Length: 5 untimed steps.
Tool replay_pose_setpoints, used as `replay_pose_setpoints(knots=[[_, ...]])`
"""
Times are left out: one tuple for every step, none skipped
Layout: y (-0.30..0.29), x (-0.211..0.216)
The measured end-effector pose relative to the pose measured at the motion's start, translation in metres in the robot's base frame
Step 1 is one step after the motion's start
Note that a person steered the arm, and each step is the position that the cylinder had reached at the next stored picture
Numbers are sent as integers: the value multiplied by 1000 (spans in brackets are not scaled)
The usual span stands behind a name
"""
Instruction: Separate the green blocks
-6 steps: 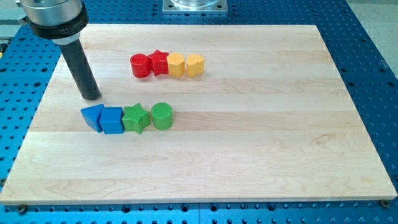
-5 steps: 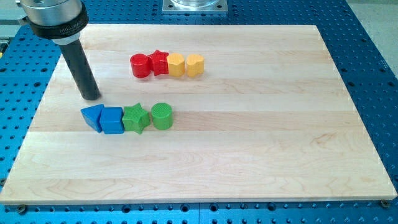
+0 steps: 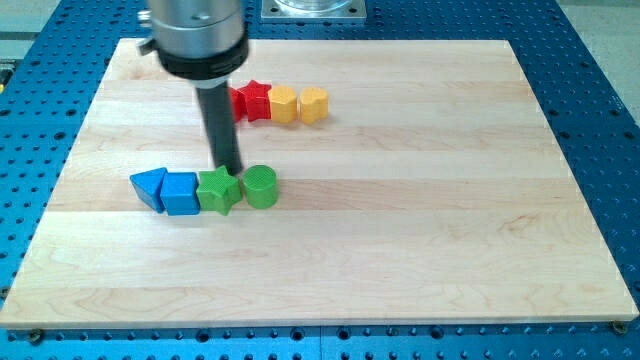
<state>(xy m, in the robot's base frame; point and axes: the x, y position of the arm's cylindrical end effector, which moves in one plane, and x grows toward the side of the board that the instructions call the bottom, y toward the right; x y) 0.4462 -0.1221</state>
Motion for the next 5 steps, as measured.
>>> replay_pose_setpoints(knots=[[-17, 19], [-17, 23], [-13, 29], [37, 36], [90, 30]])
